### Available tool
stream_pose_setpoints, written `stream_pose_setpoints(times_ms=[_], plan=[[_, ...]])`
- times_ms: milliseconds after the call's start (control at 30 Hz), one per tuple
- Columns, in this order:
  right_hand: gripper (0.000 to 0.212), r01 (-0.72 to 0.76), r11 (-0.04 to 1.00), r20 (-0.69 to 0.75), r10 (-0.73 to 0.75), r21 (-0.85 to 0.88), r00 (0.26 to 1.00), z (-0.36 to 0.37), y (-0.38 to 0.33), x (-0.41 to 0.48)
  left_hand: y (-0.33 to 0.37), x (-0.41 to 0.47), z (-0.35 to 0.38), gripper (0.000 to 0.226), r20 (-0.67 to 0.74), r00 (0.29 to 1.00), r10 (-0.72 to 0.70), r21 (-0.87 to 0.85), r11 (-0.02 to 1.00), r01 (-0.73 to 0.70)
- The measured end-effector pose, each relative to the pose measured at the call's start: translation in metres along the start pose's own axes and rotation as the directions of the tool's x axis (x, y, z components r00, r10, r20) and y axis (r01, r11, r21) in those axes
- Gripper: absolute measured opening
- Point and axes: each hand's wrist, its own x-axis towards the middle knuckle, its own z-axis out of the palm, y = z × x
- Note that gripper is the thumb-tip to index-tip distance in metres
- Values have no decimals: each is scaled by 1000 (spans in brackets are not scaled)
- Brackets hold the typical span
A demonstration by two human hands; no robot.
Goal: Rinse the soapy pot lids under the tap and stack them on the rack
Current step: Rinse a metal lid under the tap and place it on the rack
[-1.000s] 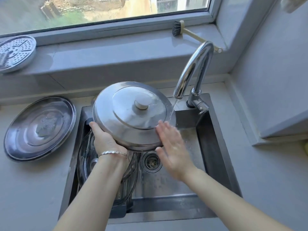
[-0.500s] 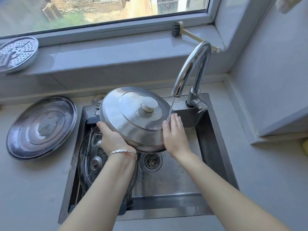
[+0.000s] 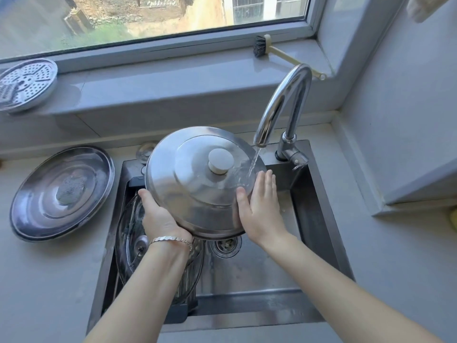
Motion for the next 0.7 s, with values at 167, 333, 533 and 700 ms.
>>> stream_pose_setpoints(times_ms=[167, 333, 533, 700], plan=[[57, -21, 995, -129, 34, 99, 991, -28, 18, 39, -7, 8, -12, 50, 308, 943, -124, 63, 992, 110], [55, 376, 923, -6, -378, -87, 926, -33, 16, 51, -14, 6, -19, 57, 374, 892, -256, 160, 965, 210], [38, 38, 992, 72, -47, 121, 996, -38, 47, 62, -19, 5, -19, 48, 268, 938, -221, 222, 961, 164], [30, 94, 937, 54, -119, 338, 991, -49, 21, 32, -20, 13, -15, 48, 183, 975, -129, 210, 974, 90]])
